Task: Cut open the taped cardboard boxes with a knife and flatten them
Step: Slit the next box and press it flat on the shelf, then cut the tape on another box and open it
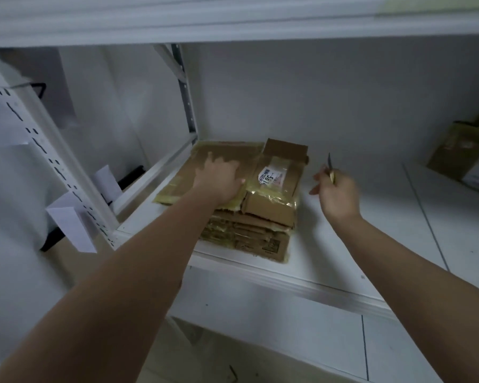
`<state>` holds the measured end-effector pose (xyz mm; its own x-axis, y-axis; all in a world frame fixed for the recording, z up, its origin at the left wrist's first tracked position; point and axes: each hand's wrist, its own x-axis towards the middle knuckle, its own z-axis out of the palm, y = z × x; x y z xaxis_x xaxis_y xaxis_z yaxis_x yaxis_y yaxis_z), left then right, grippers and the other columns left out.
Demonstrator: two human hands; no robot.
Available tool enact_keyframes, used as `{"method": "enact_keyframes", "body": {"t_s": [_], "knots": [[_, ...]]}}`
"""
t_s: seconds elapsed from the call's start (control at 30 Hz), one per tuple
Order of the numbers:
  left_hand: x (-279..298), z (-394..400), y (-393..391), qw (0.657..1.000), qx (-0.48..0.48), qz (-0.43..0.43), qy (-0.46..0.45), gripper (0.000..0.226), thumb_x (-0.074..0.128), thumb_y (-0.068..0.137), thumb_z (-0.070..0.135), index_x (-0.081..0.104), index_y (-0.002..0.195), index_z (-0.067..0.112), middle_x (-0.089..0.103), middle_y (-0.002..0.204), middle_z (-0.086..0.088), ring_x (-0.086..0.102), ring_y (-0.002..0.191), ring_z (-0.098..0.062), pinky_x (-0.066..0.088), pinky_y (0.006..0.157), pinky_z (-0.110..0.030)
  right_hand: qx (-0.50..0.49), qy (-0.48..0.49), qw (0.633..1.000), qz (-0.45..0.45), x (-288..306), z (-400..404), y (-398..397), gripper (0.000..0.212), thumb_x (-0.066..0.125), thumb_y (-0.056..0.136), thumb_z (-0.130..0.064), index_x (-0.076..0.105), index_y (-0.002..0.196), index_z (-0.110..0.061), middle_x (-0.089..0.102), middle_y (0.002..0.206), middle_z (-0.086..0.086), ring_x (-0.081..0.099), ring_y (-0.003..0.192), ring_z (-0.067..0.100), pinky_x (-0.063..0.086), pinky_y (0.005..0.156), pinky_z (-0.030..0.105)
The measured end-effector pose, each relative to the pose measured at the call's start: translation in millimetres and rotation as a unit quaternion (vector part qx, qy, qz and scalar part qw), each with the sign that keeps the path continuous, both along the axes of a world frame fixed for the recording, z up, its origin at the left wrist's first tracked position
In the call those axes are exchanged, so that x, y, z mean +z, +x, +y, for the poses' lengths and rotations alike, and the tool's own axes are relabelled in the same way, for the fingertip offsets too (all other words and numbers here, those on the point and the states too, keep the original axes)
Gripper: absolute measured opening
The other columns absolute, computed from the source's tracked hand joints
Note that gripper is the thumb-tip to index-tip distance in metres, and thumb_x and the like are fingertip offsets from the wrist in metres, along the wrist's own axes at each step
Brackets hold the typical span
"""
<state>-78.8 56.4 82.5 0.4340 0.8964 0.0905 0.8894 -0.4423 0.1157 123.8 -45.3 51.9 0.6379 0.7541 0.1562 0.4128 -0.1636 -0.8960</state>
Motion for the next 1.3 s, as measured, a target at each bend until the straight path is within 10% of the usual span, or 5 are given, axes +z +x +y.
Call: {"method": "enact_keyframes", "body": {"t_s": [0.8, 1.2, 1.3], "knots": [[-5, -142, 319, 0.974, -0.228, 0.003, 0.013, 0.061, 0.05, 0.097, 0.04, 0.027, 0.151, 0.021, 0.018, 0.159, -0.008, -0.003, 0.149, -0.027, 0.017, 0.114, -0.052, -0.138, -0.125, 0.968, -0.17, -6, -175, 287, 0.022, 0.053, 0.092, -0.022, 0.06, 0.11, -0.013, 0.063, 0.099, 0.014, 0.057, 0.091, 0.035, 0.038, 0.068, 0.029], [-6, -181, 372, 0.988, -0.155, 0.004, 0.0, 0.061, 0.047, 0.098, 0.038, 0.024, 0.152, 0.021, 0.016, 0.16, -0.008, -0.003, 0.149, -0.025, 0.018, 0.117, -0.052, 0.017, -0.165, 0.957, -0.24, 44, -121, 391, 0.067, 0.043, 0.098, -0.033, 0.006, 0.152, -0.017, 0.035, 0.149, 0.014, 0.041, 0.13, 0.037, 0.038, 0.103, 0.045], [-1, -186, 362, 0.992, -0.128, 0.017, -0.003, 0.061, 0.048, 0.098, 0.038, 0.024, 0.152, 0.02, 0.017, 0.16, -0.009, -0.003, 0.149, -0.025, 0.019, 0.116, -0.052, 0.015, -0.197, 0.958, -0.209, 40, -105, 405, 0.065, 0.045, 0.097, -0.036, 0.017, 0.149, -0.007, 0.039, 0.145, 0.018, 0.041, 0.13, 0.038, 0.037, 0.102, 0.043]]}}
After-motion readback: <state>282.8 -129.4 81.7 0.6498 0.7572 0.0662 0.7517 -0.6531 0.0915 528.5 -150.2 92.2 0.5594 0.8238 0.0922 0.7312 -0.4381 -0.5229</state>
